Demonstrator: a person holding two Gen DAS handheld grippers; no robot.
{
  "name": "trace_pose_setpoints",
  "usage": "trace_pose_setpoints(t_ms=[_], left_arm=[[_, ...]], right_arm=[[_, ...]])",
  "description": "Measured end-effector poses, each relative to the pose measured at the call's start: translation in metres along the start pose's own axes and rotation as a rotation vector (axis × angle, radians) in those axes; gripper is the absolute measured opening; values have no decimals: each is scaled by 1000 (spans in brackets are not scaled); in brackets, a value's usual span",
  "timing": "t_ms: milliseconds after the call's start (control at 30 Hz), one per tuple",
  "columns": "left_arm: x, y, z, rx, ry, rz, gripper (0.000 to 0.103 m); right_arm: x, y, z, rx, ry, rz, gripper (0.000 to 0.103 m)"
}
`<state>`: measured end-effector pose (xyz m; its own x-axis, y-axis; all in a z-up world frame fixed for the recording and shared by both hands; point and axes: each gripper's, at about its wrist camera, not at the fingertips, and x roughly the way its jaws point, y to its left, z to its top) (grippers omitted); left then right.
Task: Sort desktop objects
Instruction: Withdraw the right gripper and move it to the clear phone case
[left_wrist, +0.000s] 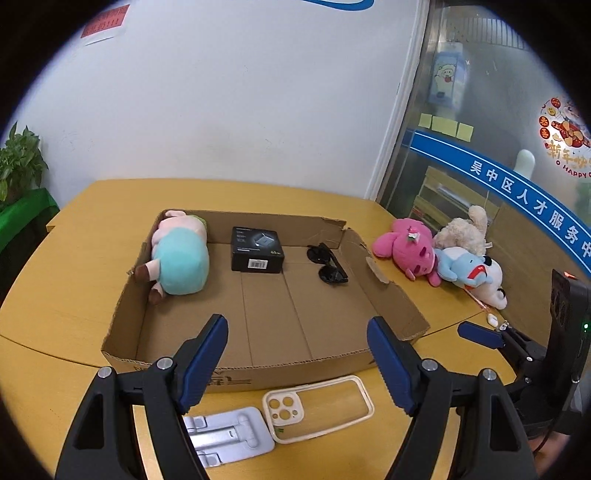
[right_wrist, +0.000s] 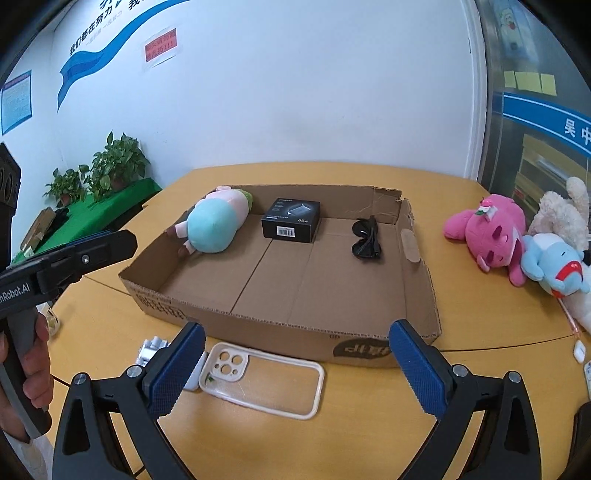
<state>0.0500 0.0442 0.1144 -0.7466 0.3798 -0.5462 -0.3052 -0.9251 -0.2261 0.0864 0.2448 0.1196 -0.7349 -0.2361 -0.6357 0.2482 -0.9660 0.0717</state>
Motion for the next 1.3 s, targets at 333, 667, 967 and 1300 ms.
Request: trace_pose_setpoints(t_ms=[333, 667, 967, 1300], left_arm=[[17, 2, -15, 8, 56, -16, 78], [52, 30, -55, -24, 209, -32, 78], [97, 35, -78, -52, 354, -86, 64], [123, 21, -91, -3, 433, -68, 59]], right_arm=[[9, -7, -9, 13, 24, 18, 101], [57, -23, -50, 27, 186, 95, 101], [101, -35, -77, 38, 290, 101, 62], [116, -49, -90, 49, 333, 95, 16]])
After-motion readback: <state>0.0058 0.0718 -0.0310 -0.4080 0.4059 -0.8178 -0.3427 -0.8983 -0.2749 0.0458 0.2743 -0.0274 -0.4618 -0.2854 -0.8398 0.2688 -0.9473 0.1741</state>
